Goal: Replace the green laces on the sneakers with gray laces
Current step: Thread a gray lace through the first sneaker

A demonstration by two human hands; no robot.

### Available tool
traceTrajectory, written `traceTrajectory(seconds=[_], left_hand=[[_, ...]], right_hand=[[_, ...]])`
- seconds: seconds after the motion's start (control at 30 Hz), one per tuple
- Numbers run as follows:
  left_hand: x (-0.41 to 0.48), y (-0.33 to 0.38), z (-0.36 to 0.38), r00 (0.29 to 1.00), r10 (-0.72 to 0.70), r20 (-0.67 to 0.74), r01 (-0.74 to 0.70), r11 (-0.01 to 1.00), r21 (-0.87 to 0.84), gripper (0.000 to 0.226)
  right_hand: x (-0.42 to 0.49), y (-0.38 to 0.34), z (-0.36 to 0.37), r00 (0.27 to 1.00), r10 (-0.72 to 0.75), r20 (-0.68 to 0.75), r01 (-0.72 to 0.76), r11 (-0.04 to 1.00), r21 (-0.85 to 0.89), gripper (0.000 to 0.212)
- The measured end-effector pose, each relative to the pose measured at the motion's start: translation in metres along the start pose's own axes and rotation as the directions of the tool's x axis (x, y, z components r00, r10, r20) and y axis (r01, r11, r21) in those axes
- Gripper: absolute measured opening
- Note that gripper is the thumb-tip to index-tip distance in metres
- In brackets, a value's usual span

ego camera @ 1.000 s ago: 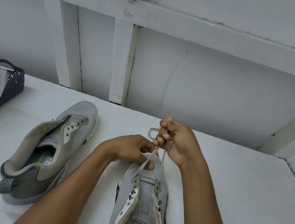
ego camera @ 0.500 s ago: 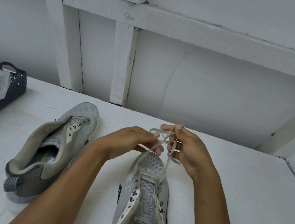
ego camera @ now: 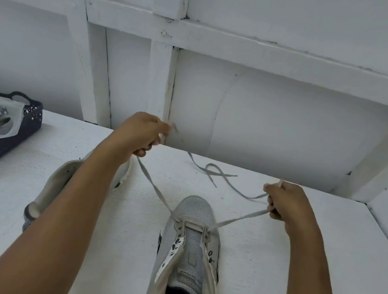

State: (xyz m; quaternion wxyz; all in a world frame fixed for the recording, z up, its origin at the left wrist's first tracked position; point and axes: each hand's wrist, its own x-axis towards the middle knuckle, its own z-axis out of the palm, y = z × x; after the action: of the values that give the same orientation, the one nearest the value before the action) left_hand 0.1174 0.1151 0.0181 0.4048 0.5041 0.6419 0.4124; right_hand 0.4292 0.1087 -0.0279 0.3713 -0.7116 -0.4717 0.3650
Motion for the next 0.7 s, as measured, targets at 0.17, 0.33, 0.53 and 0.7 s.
traceTrajectory(seconds=[0.17, 0.33, 0.53, 0.7], left_hand=[[0.008, -0.025, 0.013, 0.975, -0.195, 0.107, 0.038, 0.621, 0.783, 0.037], [0.016, -0.035, 0.043, 0.978, 0.187, 0.097, -0.186, 0.554, 0.812, 0.023], [0.055, -0.035, 0.094, 0.864, 0.312, 0.395, -0.503, 0.567, 0.652, 0.034], [0.094, -0.051, 0.118, 0.898, 0.286, 0.335, -0.434, 0.439, 0.787, 0.036]], right_hand=[[-0.002, 0.020, 0.010, 0.999, 0.026, -0.018, -0.032, 0.838, -0.545, 0.021], [-0.009, 0.021, 0.021, 0.971, -0.016, -0.239, -0.123, 0.824, -0.554, 0.042], [0.009, 0.022, 0.037, 0.971, -0.220, -0.093, 0.152, 0.869, -0.472, 0.034], [0.035, 0.020, 0.064, 0.950, -0.306, 0.057, 0.293, 0.817, -0.496, 0.032]])
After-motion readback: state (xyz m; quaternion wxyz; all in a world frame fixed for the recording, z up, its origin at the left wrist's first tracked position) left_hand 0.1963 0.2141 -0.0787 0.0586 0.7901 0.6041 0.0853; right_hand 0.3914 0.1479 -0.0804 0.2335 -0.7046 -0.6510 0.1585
